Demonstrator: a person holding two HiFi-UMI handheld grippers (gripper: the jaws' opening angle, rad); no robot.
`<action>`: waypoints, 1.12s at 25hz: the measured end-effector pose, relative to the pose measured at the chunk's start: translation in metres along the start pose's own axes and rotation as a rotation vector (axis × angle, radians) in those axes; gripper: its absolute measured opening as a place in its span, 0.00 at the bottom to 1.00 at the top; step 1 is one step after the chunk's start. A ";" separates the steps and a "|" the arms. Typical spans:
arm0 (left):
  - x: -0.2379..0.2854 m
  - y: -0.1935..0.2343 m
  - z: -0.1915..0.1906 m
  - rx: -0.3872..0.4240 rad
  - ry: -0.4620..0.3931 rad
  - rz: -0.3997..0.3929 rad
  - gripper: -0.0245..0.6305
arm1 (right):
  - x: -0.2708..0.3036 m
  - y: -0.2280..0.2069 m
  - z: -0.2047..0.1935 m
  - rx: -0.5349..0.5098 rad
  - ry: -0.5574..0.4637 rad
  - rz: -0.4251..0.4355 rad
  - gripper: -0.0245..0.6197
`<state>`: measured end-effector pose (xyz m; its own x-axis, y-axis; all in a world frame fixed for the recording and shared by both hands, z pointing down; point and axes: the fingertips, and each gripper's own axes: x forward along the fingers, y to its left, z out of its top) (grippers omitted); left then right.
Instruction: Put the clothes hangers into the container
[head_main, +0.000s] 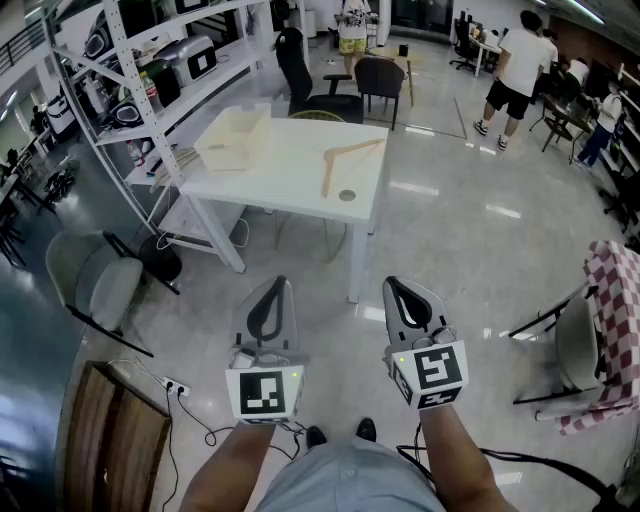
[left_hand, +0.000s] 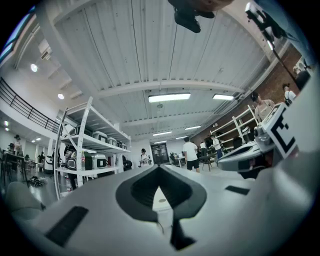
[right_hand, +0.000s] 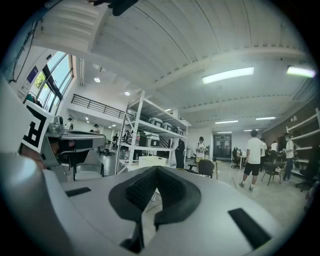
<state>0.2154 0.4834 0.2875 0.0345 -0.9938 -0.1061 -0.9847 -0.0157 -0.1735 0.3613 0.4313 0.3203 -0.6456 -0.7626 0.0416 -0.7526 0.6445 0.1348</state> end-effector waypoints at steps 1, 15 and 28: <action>0.002 -0.001 0.002 0.005 -0.004 0.001 0.05 | 0.000 -0.001 0.001 -0.001 -0.001 0.002 0.05; 0.020 -0.033 0.007 0.012 0.001 0.025 0.05 | 0.000 -0.037 -0.005 0.044 -0.007 0.046 0.05; 0.056 -0.025 -0.019 0.007 0.038 0.078 0.05 | 0.047 -0.060 -0.019 0.037 0.019 0.089 0.06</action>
<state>0.2390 0.4262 0.3045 -0.0492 -0.9954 -0.0821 -0.9830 0.0628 -0.1727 0.3789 0.3556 0.3333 -0.7076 -0.7031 0.0704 -0.6971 0.7109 0.0935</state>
